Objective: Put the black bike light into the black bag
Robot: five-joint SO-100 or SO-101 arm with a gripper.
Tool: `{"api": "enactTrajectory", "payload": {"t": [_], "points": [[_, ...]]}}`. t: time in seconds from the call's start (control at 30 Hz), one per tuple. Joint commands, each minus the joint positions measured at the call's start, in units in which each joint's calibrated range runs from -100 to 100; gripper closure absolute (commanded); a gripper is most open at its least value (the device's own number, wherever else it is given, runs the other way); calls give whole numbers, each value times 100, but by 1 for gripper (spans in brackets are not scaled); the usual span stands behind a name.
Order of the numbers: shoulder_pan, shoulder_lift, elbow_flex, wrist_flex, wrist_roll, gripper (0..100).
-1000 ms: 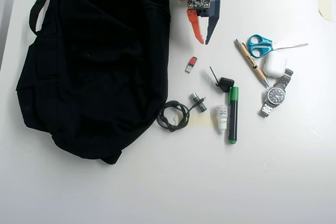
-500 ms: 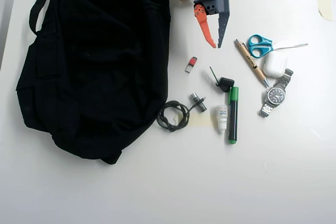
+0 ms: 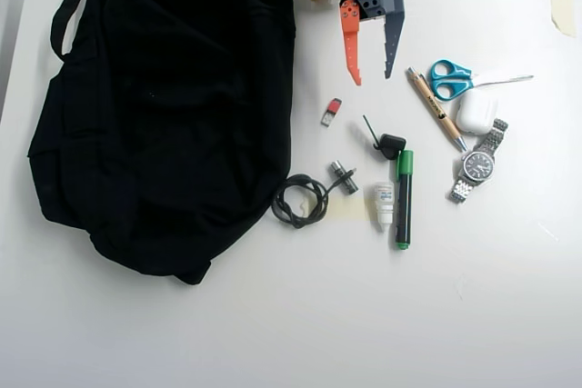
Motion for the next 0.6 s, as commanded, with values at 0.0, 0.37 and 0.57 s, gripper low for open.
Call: {"api": "enactTrajectory", "payload": {"t": [0.0, 0.37, 0.57], "points": [[-35, 104, -396, 7, 38, 84], [-43, 3100, -2453, 136, 54, 84], [167, 5316, -3792, 101, 248, 83]]}}
